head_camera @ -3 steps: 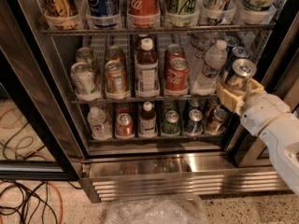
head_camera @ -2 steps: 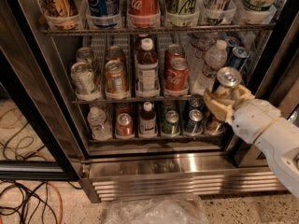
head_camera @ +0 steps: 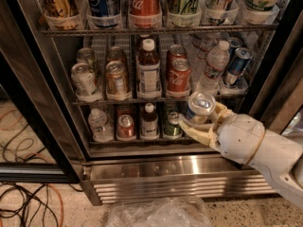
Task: Pick redbull can from middle shelf of fridge
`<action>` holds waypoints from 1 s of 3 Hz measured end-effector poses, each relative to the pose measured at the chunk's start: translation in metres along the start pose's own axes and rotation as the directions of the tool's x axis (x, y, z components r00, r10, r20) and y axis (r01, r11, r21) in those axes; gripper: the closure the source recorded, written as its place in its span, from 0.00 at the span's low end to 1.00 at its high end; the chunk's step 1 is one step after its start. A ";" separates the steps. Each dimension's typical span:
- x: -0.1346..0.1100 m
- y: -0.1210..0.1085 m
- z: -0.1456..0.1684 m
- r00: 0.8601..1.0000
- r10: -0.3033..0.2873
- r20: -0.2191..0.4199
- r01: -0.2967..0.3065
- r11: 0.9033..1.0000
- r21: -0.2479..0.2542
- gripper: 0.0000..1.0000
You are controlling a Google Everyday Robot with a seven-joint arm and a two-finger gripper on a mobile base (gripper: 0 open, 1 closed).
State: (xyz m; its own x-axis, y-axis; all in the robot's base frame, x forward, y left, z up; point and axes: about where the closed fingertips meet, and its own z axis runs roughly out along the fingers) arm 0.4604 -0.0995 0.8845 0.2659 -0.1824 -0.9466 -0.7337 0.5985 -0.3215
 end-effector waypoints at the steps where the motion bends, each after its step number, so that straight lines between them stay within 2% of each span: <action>1: -0.022 0.040 0.012 0.998 -0.038 0.048 0.044 0.989 -0.139 1.00; 2: -0.039 0.069 0.020 0.996 -0.055 0.067 0.071 0.960 -0.269 1.00; 3: -0.041 0.074 0.020 0.996 -0.053 0.075 0.073 0.955 -0.288 1.00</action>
Offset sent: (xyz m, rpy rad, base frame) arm -0.0760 0.0909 0.0219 -0.1174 -0.0291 0.4409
